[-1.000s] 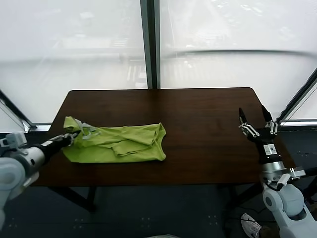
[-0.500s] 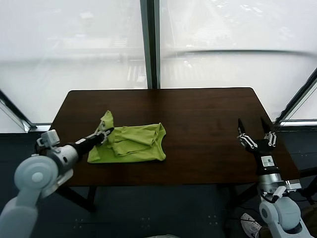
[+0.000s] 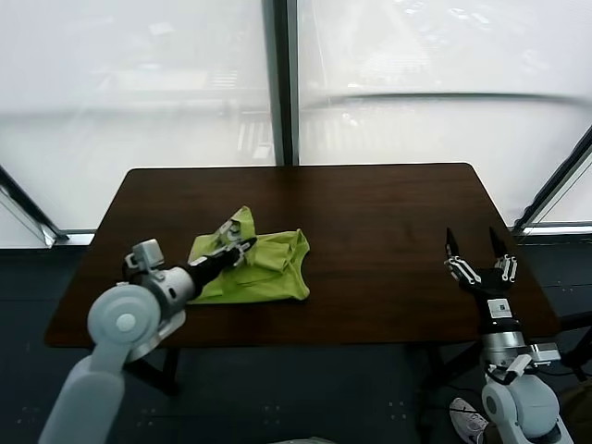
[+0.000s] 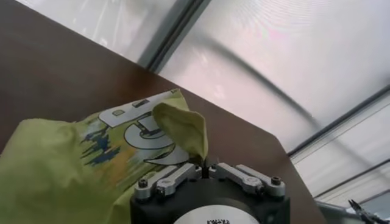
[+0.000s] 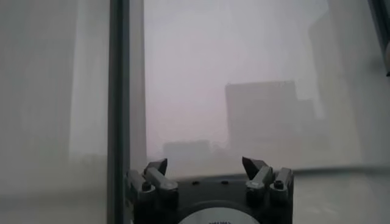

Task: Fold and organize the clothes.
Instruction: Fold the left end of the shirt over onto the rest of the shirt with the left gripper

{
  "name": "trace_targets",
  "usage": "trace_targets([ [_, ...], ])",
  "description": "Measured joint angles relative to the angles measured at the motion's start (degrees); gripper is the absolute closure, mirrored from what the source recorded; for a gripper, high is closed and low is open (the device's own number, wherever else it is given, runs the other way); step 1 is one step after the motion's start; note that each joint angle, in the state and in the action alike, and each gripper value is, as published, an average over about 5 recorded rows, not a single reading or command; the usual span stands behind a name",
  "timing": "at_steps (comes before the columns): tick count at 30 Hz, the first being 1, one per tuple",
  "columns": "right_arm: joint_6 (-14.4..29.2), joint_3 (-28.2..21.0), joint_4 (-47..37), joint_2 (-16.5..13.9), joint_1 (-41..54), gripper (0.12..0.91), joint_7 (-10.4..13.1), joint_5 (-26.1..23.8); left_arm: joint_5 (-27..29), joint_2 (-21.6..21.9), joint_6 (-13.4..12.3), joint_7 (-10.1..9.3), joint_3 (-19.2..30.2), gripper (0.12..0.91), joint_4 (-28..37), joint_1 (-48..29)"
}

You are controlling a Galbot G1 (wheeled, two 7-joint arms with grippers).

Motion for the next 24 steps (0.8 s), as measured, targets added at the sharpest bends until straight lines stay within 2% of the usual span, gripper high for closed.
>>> trace_targets([
  [17, 0.0, -0.5, -1.0, 0.9, 0.6, 0.118, 0.0, -0.9, 3.3, -5.0, 0.0, -0.1, 3.7, 0.867, 3.7, -1.9],
  [24, 0.0, -0.7, -1.3, 1.4, 0.9, 0.118, 0.0, -1.2, 5.6, -7.2, 0.0, 0.8, 4.5, 0.867, 5.6, -1.9],
])
